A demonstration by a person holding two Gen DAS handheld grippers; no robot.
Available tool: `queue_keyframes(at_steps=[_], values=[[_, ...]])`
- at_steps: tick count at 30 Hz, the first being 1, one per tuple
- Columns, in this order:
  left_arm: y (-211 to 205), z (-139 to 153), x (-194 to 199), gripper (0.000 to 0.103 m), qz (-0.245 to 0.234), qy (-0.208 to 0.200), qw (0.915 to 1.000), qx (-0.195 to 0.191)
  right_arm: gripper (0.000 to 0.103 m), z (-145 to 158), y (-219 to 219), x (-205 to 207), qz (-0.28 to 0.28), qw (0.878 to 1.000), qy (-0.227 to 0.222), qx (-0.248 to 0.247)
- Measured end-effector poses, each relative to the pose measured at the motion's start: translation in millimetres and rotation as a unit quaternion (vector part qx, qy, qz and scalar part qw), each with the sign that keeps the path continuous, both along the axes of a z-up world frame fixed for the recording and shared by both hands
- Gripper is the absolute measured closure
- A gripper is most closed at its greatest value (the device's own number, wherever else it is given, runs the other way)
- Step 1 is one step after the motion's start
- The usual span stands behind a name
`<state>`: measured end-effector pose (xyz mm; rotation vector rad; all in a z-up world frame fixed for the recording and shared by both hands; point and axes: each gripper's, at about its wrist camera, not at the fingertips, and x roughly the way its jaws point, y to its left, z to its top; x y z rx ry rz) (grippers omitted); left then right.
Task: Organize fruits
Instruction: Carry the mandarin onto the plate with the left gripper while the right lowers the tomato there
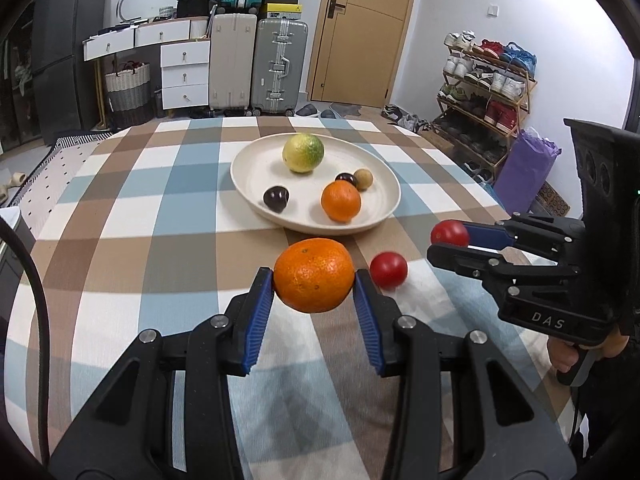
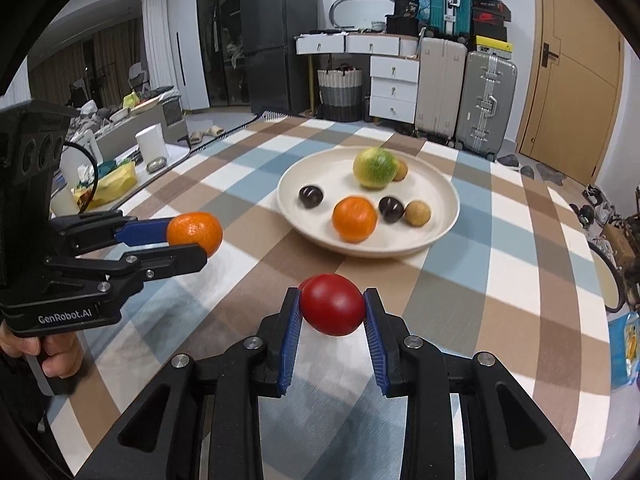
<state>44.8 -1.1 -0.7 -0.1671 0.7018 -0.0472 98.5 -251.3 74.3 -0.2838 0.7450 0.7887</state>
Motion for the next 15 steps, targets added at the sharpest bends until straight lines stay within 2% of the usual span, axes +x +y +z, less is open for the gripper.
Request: queue_keyframes(at_steps=[15], values=[[4,11,49,0.065,0.003,-0.015,0.9999,0.004,0.071,9,0,39,-0.019,0.999,0.004,0.037]])
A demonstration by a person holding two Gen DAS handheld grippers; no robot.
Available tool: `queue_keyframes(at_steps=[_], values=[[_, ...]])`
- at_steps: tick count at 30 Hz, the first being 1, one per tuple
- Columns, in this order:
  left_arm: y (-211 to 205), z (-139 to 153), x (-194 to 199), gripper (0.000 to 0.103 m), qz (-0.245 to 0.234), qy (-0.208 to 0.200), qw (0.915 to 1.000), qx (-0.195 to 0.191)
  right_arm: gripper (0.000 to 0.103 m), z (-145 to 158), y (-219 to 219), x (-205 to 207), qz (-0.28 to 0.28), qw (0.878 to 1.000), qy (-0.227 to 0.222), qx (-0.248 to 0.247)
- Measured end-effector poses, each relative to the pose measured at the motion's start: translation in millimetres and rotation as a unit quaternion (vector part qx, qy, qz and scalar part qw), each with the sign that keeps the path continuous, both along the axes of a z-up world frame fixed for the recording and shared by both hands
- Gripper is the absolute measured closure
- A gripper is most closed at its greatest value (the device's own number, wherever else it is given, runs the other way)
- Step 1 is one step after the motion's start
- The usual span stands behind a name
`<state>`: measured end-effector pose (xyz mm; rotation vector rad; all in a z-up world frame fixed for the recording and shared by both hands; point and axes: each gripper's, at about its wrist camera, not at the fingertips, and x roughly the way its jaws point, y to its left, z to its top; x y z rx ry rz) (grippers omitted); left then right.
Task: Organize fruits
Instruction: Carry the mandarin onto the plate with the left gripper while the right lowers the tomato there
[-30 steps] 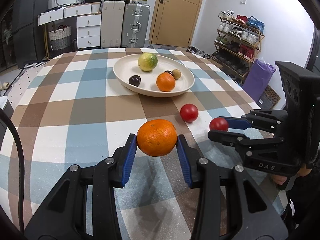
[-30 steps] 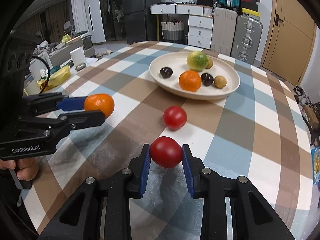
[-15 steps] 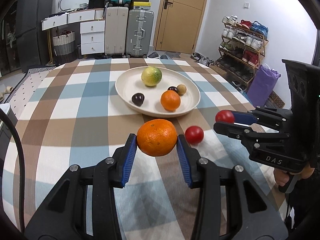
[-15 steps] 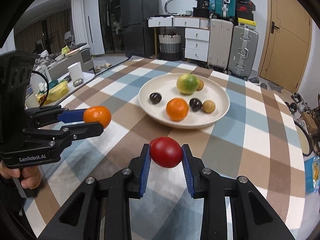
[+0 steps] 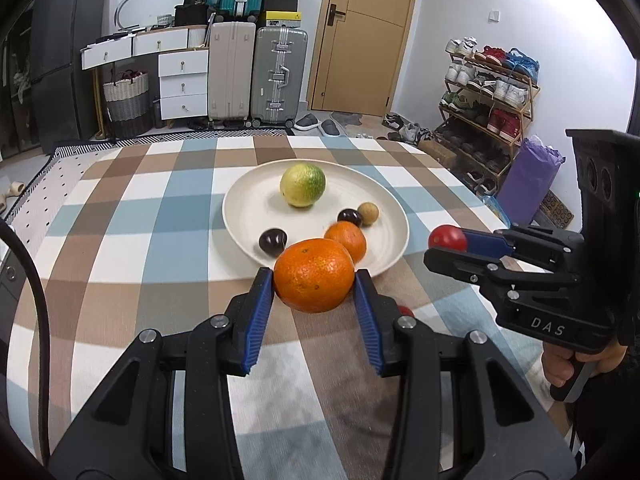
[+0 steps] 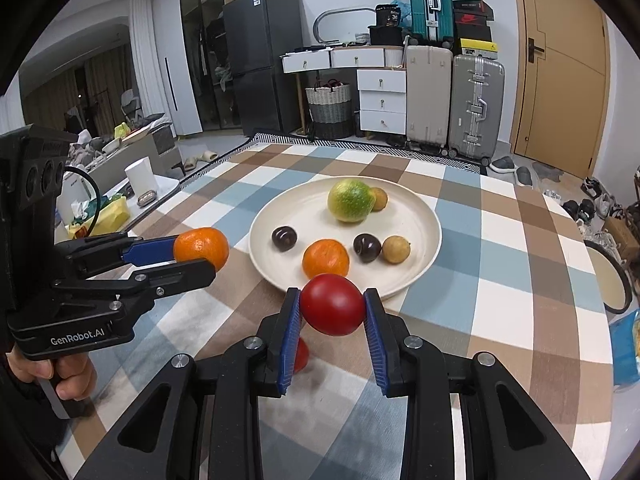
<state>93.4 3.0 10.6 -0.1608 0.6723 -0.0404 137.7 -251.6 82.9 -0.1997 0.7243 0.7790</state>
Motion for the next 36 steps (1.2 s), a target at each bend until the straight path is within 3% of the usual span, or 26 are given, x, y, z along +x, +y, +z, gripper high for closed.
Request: queue_keyframes(at_steps=[19,36], values=[[4,-18,51,0.065,0.006,0.006,0.9997,0.021,0.071,-16,5,39,-0.018,1.000,0.018,0.017],[9,-39,70,0.065,0.002,0.031,0.9994,0.017,0.071,-30,15,57,-0.025,0.999,0.035,0.017]])
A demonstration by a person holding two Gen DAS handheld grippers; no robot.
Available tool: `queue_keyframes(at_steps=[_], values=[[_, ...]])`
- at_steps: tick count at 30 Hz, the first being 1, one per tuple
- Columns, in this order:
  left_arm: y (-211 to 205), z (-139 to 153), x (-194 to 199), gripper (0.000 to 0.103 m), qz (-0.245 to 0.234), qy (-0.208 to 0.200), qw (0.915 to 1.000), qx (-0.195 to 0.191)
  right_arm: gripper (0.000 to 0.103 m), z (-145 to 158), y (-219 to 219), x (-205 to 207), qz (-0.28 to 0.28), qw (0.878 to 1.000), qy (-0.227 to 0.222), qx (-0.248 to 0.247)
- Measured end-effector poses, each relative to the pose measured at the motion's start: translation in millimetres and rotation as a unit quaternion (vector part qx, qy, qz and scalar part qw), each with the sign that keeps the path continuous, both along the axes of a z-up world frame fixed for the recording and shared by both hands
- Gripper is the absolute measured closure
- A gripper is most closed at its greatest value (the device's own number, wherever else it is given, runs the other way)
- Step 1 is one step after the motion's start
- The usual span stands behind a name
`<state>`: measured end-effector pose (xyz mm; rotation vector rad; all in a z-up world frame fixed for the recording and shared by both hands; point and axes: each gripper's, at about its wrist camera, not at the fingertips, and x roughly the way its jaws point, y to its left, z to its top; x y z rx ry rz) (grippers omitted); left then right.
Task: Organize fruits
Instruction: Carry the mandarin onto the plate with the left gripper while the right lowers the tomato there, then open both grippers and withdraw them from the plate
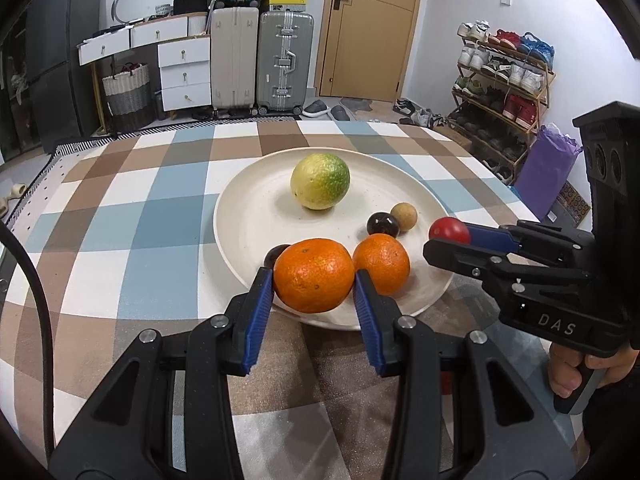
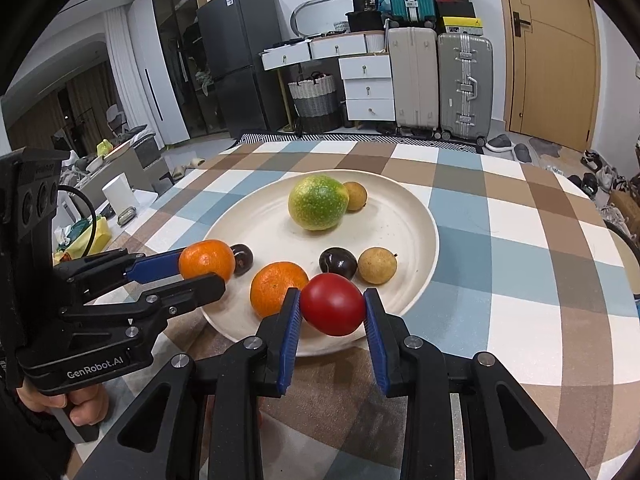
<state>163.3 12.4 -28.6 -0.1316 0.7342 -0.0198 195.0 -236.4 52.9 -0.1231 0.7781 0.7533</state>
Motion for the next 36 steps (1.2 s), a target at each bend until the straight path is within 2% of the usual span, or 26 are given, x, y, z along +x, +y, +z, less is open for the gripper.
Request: queue_keyframes(at_steps=[6,14,21,23,26,27,28,30,33,34,36], values=[[-4,-1,2,0.065,-0.007,0.005,0.9999,0.008,0.071,-3,-2,5,-0.003,1.000,0.012,0.002],[-5,0,2,0.065,-0.002,0.001,0.9999,0.014,0.070,0,-4,3,-0.001,1.000,0.007,0.003],[-1,3,-7,0.063,0.002,-0.013,0.9999,0.009,0.053,2,-11,-2,-0.018,1.000,-0.008,0.001],[-1,5,-10,0.052,0.006,-0.017,0.9997,0.015,0.050,2,-14,-3,-0.021,1.000,-0.010,0.002],[-2,8,-17,0.032,0.012,-0.027,0.9994,0.018,0.029,3,-18,-7,-0.025,1.000,-0.014,0.002],[-2,9,-20,0.023,0.014,-0.028,0.9993,0.018,0.020,4,-20,-9,-0.027,0.999,-0.017,0.003],[-2,11,-23,0.019,0.017,-0.031,0.9992,0.018,0.014,4,-21,-11,-0.029,0.999,-0.019,0.002],[0,14,-30,0.018,0.019,-0.036,0.9991,0.014,0.012,4,-22,-15,-0.028,0.999,-0.020,-0.002],[2,17,-39,0.010,0.023,-0.039,0.9990,0.004,0.003,3,-23,-20,-0.022,1.000,-0.017,-0.006],[3,17,-42,0.003,0.025,-0.042,0.9988,0.003,0.002,3,-23,-22,-0.021,1.000,-0.019,-0.005],[3,20,-49,0.001,0.030,-0.048,0.9984,0.003,0.001,5,-24,-25,-0.017,1.000,-0.023,-0.001]])
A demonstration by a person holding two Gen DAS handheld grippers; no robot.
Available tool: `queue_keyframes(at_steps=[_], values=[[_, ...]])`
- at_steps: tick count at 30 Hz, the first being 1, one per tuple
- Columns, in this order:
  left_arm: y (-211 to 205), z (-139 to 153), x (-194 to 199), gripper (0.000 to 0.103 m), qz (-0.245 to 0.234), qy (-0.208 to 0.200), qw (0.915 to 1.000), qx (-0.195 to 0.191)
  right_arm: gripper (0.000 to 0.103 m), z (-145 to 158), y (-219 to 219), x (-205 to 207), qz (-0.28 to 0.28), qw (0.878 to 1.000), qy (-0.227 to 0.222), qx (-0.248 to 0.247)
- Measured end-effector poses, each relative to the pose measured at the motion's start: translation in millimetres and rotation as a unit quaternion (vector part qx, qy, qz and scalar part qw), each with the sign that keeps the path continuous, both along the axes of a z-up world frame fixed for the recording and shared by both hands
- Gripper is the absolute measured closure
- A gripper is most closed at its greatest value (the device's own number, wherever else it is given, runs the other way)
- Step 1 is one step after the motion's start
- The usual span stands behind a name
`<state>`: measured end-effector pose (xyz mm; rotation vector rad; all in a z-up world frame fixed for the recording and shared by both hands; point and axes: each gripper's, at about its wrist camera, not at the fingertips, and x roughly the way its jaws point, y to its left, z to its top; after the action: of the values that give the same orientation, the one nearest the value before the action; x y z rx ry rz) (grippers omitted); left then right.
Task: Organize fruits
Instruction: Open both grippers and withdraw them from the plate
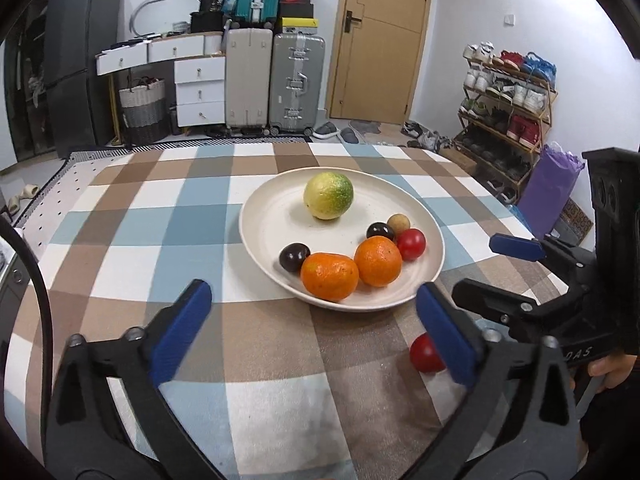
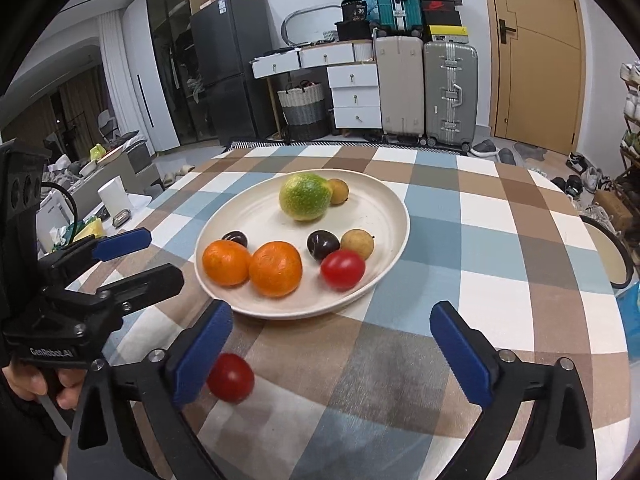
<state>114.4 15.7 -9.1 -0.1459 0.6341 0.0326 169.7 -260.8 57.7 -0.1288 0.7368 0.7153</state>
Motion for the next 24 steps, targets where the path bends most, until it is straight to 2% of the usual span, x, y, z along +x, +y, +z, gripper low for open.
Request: queue_keyframes(at_steps=[5,10,24], values=[[-1,0,-15,0.001,-0.002,0.001,1.0000,0.002,0.000,0,0,-6,0.014,1.000,0.013,0.004],[-2,-3,-27,0.001,0.000,0.007,0.9999,0.008,0.000,-9,8,-12,0.039,0.998,0.042,-0.017],[-3,-9,-33,0.001,-0.001,0.025,0.9996,0.015,0.001,-17,20,-27,0.087,0.994,0.055,-0.045]])
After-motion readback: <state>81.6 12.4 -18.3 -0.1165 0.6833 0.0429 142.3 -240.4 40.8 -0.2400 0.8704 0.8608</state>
